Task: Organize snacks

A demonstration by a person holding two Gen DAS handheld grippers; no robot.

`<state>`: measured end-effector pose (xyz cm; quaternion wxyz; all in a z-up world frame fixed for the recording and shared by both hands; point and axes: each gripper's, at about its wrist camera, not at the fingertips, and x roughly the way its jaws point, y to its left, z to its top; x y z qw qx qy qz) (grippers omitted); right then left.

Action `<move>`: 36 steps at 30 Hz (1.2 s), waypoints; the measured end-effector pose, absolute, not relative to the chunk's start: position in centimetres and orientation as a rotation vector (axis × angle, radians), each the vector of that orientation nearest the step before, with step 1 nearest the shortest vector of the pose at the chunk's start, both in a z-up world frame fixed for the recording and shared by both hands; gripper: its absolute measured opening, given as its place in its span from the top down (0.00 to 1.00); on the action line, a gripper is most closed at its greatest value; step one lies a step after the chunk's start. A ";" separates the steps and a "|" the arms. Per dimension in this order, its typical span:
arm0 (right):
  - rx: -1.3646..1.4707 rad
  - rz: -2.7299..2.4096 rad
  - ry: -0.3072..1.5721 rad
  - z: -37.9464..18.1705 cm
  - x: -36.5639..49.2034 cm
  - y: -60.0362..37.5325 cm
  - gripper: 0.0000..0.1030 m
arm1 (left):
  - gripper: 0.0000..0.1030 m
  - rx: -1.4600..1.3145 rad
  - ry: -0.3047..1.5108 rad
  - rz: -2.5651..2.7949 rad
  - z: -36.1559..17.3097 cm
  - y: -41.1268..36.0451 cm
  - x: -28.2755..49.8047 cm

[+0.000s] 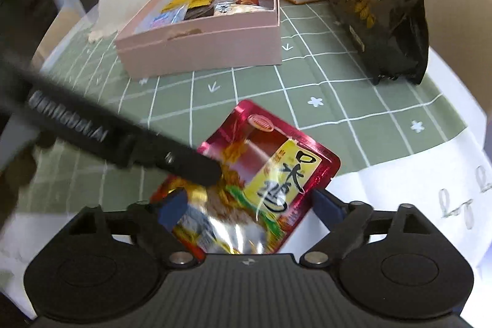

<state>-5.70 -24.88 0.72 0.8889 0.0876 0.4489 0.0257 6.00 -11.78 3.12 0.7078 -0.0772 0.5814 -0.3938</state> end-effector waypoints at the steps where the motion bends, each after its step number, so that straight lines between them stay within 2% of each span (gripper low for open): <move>1: 0.203 0.041 0.925 0.7 -5.7 -24.9 0.09 | 0.65 -0.213 1.270 -0.837 3.3 -10.9 5.8; 7: 0.262 -0.121 0.923 0.3 -4.4 -23.4 0.06 | 0.65 -0.341 1.062 -0.609 6.5 -5.4 4.5; 9: 0.289 -0.207 0.920 0.2 -3.8 -22.6 0.00 | 0.65 -0.337 1.042 -0.566 6.8 -4.4 4.2; 13: 0.189 -0.370 0.926 -0.7 -2.3 -19.8 0.00 | 0.65 -0.309 1.033 -0.521 7.0 -3.2 3.0; 16: 0.153 -0.297 0.889 -0.8 -2.6 -19.7 0.00 | 0.65 -0.288 1.030 -0.510 7.3 -2.5 1.9; 19: 0.089 -0.169 0.901 -0.4 -3.0 -20.7 0.09 | 0.65 -0.292 1.029 -0.497 7.4 -1.8 1.5; 21: 0.083 -0.117 0.912 0.0 -3.5 -21.8 0.19 | 0.65 -0.289 1.026 -0.492 7.6 -1.7 1.3; 25: 0.120 -0.045 0.945 0.9 -4.5 -24.2 0.28 | 0.65 -0.288 1.020 -0.500 7.9 -1.6 1.0; 27: 0.112 -0.042 0.942 1.5 -5.0 -24.6 0.35 | 0.65 -0.289 1.021 -0.503 8.0 -1.7 1.0; 30: 0.090 -0.033 0.922 2.2 -5.3 -24.8 0.41 | 0.65 -0.285 1.031 -0.506 7.8 -1.9 1.0; 36: 0.048 0.003 0.852 4.9 -5.8 -24.5 0.43 | 0.65 -0.291 1.046 -0.500 7.2 -1.3 0.4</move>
